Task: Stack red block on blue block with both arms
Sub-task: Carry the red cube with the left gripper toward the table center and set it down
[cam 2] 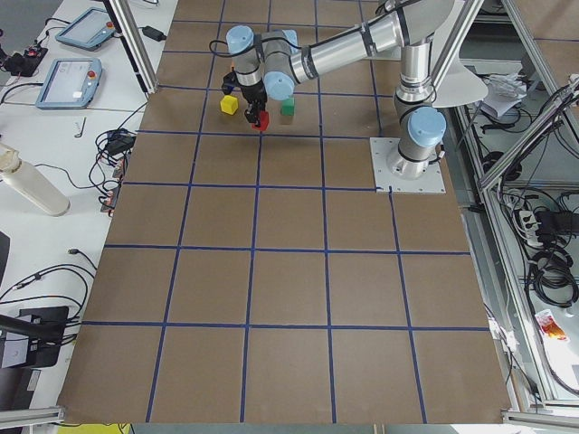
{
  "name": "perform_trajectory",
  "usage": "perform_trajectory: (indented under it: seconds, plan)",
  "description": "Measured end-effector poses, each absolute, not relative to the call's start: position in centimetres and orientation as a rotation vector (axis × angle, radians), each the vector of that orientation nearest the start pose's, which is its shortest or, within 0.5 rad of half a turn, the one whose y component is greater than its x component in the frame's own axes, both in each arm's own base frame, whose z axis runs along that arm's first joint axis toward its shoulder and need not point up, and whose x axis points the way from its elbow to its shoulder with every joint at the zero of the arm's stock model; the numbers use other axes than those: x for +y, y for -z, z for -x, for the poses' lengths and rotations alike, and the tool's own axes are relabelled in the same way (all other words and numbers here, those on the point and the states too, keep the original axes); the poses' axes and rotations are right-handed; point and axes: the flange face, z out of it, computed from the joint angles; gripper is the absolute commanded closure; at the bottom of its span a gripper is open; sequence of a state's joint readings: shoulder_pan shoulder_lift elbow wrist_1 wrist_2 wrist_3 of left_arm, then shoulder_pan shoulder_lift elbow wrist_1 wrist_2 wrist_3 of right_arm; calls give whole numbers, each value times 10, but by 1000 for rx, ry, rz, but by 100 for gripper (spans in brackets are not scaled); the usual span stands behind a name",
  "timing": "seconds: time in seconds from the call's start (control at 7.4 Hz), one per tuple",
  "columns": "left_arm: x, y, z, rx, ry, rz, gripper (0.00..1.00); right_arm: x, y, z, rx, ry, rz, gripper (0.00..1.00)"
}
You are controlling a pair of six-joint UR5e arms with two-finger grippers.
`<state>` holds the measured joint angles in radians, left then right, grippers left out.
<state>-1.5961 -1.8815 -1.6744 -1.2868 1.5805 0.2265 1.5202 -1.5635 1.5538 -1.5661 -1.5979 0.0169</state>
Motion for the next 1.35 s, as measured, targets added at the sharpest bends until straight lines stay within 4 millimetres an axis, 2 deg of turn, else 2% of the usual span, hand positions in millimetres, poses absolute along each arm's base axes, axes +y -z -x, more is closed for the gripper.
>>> perform_trajectory:
  seconds: [0.14, 0.41, 0.54, 0.68, 0.95, 1.35]
  plan:
    - [-566, -301, 200, 3154, -207, -312, 80, -502, -492, -106, 3166, 7, -107, 0]
    - [-538, -296, 305, 3211, -237, -185, 80, -502, -492, -105, 3165, 7, -107, 0]
    - [-523, -291, 347, 3218, -258, -149, 76, -502, -492, -104, 3166, 7, -103, 0]
    - [-511, -278, 381, 3215, -272, -133, 76, -502, -492, -103, 3167, 6, -90, 0]
    - [-495, -243, 425, 3199, -309, -133, 75, -502, -492, -103, 3168, 3, -71, 0]
    - [-486, -218, 458, 3180, -342, -130, 74, -502, -492, -102, 3169, -2, -68, 0]
